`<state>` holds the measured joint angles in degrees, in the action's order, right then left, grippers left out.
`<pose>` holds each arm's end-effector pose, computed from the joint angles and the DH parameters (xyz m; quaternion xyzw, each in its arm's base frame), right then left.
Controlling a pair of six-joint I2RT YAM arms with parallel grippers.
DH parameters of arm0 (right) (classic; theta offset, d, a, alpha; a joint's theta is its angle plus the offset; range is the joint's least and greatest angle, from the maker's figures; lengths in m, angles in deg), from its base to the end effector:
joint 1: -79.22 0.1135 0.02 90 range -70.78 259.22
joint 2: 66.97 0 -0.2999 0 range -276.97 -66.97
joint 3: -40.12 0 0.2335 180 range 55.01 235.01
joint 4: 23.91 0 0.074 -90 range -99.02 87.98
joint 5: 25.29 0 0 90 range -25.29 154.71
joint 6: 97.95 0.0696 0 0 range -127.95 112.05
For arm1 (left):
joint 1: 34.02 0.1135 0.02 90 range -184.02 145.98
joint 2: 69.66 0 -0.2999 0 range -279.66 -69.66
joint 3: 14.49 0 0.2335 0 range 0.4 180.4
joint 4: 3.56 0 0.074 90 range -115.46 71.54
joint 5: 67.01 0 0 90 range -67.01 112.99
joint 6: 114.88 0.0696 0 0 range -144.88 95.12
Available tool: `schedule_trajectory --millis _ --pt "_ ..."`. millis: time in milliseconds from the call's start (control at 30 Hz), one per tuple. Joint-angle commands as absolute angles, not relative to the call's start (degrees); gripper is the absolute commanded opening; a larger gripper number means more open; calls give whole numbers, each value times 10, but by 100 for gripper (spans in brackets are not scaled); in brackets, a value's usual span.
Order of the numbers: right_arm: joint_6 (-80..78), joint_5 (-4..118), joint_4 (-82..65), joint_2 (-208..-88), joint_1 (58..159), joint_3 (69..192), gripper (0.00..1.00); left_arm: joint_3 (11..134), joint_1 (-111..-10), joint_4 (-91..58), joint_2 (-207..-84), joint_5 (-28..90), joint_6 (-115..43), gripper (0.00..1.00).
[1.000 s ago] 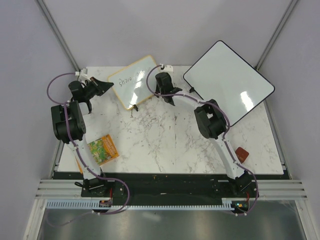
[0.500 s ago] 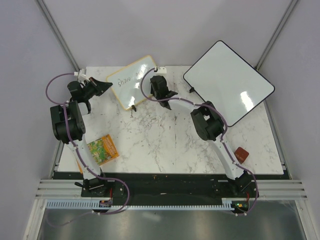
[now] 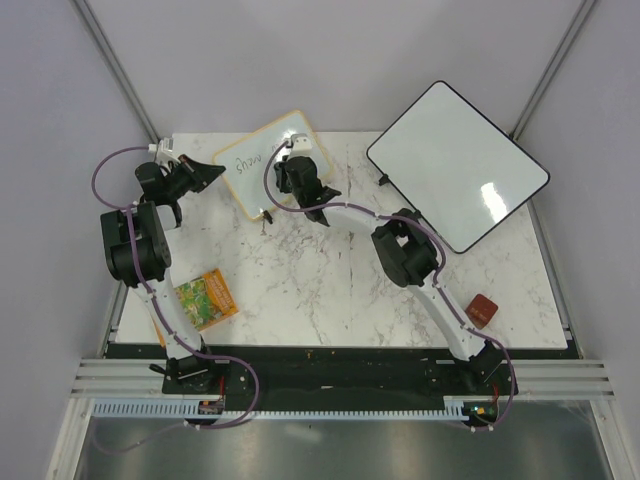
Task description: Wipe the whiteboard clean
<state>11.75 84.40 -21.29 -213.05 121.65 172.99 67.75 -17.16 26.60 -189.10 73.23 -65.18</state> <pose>0.4811 0.4080 0.1894 -0.0538 0.7909 0.1897 0.5793 0.4663 0.0854 0.2190 -0.0776 0.7302 -0.4332 0.5226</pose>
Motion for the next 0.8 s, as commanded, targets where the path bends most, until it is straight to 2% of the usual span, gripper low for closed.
schedule_trajectory --millis 0,367,767 --pt "116 742 -223 -2168 1232 1783 0 681 -176 243 -1895 746 -602 2" --pt "73 717 -188 -2195 1248 1915 0 676 -176 236 -1890 748 -598 2" --pt "55 715 -204 -2179 1264 1898 0 610 -189 210 -1823 739 -580 2"
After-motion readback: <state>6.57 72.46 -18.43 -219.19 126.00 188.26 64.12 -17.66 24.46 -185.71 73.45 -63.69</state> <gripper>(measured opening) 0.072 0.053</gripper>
